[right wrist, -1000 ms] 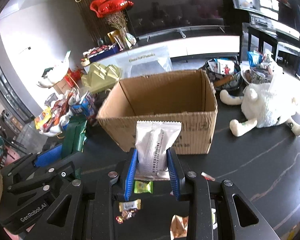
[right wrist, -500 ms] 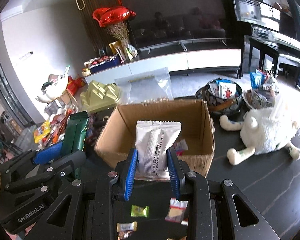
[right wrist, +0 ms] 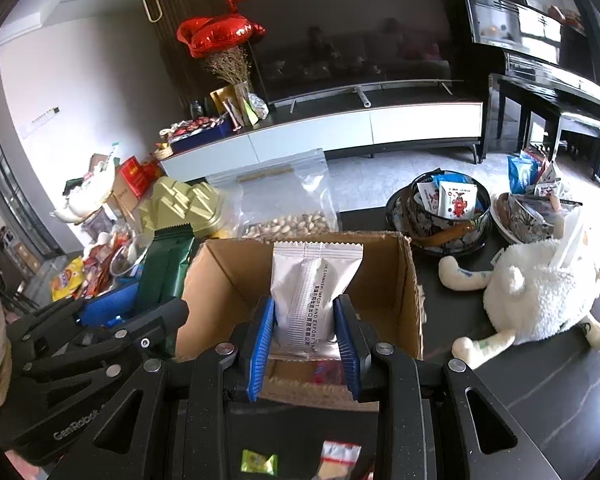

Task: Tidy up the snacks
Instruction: 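Carry both packets over the box and open both tools to drop them, then grasp the green candy with the left tool while the right tool grasps the red candy bar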

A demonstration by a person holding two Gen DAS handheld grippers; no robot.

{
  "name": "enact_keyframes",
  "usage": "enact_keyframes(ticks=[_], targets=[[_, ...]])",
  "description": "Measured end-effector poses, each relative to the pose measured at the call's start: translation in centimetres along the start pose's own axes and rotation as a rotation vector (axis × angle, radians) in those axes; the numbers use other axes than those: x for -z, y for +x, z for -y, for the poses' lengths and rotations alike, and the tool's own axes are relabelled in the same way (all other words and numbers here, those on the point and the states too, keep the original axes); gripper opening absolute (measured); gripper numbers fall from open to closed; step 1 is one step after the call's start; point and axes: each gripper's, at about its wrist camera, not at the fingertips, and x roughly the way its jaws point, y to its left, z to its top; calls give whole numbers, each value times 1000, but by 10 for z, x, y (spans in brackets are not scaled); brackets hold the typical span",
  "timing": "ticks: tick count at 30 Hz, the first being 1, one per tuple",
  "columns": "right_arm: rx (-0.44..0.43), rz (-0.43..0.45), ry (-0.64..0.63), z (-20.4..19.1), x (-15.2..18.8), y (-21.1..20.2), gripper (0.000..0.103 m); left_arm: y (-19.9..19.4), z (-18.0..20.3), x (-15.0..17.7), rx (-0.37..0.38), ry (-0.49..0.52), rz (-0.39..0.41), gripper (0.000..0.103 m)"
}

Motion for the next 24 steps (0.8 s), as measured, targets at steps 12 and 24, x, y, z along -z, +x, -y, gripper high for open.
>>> enact_keyframes(ticks=[12, 24], targets=[[35, -16, 4, 6, 24, -16, 44, -23, 4, 23, -31, 8, 15, 65], [3, -27, 16, 7, 66, -51, 44, -56, 19, 64, 12, -9, -5, 66]])
